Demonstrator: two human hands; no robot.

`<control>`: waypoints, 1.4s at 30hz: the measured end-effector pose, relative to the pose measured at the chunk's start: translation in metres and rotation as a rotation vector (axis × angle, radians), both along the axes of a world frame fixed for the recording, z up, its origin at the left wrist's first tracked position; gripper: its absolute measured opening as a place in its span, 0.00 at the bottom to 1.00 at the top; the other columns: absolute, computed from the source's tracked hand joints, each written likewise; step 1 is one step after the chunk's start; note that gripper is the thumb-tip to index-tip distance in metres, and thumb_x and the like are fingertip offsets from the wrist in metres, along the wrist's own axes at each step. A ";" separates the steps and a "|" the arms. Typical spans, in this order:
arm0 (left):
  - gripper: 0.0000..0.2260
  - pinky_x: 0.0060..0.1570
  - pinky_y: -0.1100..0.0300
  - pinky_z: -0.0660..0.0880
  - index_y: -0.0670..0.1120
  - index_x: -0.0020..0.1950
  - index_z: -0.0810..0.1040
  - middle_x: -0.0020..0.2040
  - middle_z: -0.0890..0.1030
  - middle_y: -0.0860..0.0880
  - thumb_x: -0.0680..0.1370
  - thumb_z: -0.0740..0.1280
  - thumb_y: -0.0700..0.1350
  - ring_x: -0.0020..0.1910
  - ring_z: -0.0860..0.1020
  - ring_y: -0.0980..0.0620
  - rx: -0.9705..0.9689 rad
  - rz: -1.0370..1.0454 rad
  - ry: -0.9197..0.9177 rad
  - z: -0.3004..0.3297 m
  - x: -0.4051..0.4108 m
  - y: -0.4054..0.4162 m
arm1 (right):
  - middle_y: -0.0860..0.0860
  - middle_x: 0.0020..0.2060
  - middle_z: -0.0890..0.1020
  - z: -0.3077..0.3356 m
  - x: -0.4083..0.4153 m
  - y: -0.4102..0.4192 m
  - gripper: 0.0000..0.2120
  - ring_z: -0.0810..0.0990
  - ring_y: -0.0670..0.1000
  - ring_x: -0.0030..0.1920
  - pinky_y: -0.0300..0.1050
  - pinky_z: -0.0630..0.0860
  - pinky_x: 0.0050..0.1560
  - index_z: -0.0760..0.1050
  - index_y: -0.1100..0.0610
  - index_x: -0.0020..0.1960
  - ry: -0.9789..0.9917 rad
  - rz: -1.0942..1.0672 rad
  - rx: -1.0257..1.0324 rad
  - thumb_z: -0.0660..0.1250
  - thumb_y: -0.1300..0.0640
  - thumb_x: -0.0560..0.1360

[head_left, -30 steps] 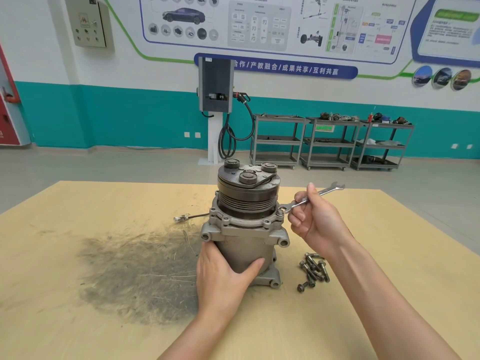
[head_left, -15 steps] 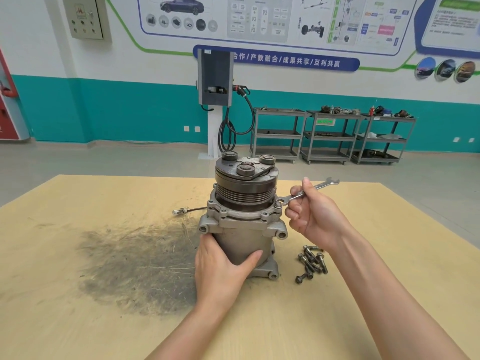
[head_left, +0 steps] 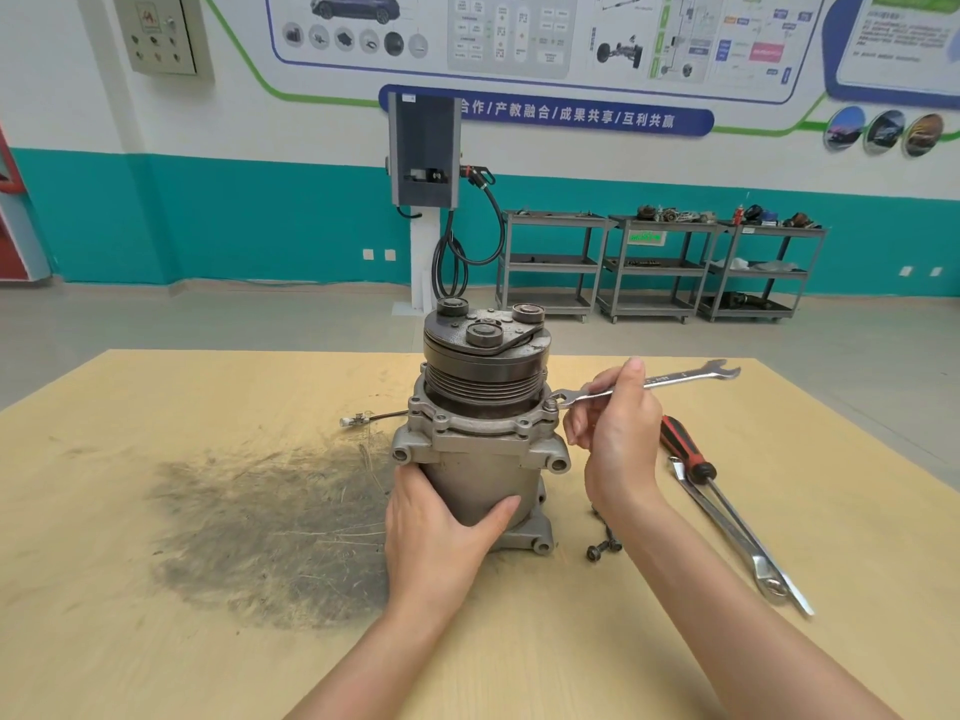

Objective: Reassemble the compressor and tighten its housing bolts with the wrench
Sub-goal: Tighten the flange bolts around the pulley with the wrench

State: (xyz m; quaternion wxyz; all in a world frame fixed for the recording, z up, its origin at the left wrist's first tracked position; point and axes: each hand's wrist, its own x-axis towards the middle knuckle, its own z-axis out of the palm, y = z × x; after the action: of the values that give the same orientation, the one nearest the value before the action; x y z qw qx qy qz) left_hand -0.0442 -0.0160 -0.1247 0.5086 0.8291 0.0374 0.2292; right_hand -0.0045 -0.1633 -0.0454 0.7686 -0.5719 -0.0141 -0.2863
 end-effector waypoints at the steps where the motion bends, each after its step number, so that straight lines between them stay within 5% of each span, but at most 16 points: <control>1: 0.42 0.62 0.51 0.71 0.48 0.67 0.65 0.63 0.73 0.52 0.61 0.76 0.63 0.65 0.72 0.47 -0.001 -0.001 -0.001 0.000 0.000 0.000 | 0.49 0.19 0.70 -0.002 -0.002 0.002 0.23 0.68 0.47 0.21 0.37 0.65 0.22 0.69 0.56 0.37 -0.023 -0.026 -0.004 0.47 0.49 0.85; 11: 0.43 0.62 0.52 0.70 0.47 0.69 0.64 0.63 0.72 0.52 0.61 0.78 0.62 0.66 0.71 0.46 0.008 0.005 -0.011 0.000 0.000 -0.001 | 0.45 0.23 0.71 -0.007 -0.017 0.010 0.20 0.70 0.45 0.24 0.43 0.69 0.24 0.71 0.59 0.39 -0.343 -0.183 -0.423 0.52 0.47 0.81; 13: 0.43 0.62 0.52 0.70 0.47 0.68 0.64 0.63 0.73 0.51 0.62 0.78 0.62 0.66 0.72 0.46 0.015 0.009 -0.006 0.000 0.000 -0.001 | 0.41 0.26 0.68 -0.007 -0.020 0.012 0.23 0.69 0.48 0.25 0.49 0.68 0.24 0.71 0.64 0.38 -0.439 -0.254 -0.611 0.54 0.47 0.82; 17: 0.42 0.61 0.52 0.70 0.47 0.68 0.64 0.63 0.73 0.51 0.61 0.77 0.63 0.65 0.72 0.46 0.012 0.008 0.002 0.001 -0.001 -0.001 | 0.46 0.23 0.70 0.003 -0.021 0.009 0.30 0.69 0.49 0.21 0.48 0.67 0.19 0.72 0.63 0.37 -0.487 -0.432 -0.839 0.49 0.42 0.83; 21: 0.43 0.62 0.52 0.70 0.48 0.69 0.64 0.64 0.73 0.50 0.61 0.78 0.62 0.66 0.71 0.46 0.001 0.002 0.001 0.002 -0.001 -0.001 | 0.46 0.22 0.70 0.008 -0.022 0.011 0.24 0.71 0.47 0.23 0.49 0.69 0.24 0.70 0.55 0.37 -0.329 -0.171 -0.591 0.47 0.41 0.81; 25: 0.42 0.62 0.51 0.70 0.47 0.69 0.64 0.64 0.73 0.50 0.62 0.79 0.60 0.65 0.72 0.46 0.003 0.001 0.000 0.002 -0.002 -0.001 | 0.49 0.20 0.72 0.015 -0.014 0.002 0.25 0.69 0.45 0.22 0.38 0.67 0.23 0.70 0.56 0.37 -0.109 0.043 -0.333 0.47 0.45 0.84; 30: 0.41 0.62 0.51 0.70 0.47 0.68 0.65 0.63 0.73 0.51 0.63 0.79 0.60 0.65 0.72 0.46 -0.001 -0.005 -0.004 0.002 -0.002 0.000 | 0.50 0.20 0.69 0.019 -0.004 -0.009 0.25 0.68 0.47 0.21 0.40 0.62 0.24 0.68 0.57 0.39 0.110 0.268 -0.031 0.47 0.42 0.84; 42: 0.42 0.63 0.51 0.70 0.47 0.69 0.64 0.65 0.73 0.51 0.63 0.80 0.59 0.66 0.71 0.46 0.003 0.000 -0.015 0.003 -0.002 -0.001 | 0.50 0.23 0.68 0.022 -0.002 -0.014 0.23 0.65 0.46 0.23 0.36 0.65 0.22 0.69 0.57 0.40 0.286 0.524 0.220 0.50 0.44 0.84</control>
State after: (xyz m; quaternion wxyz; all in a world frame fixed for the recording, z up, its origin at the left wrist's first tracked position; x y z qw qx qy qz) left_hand -0.0467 -0.0167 -0.1220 0.5078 0.8280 0.0332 0.2355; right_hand -0.0069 -0.1776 -0.0234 0.8676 -0.4968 -0.0218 0.0048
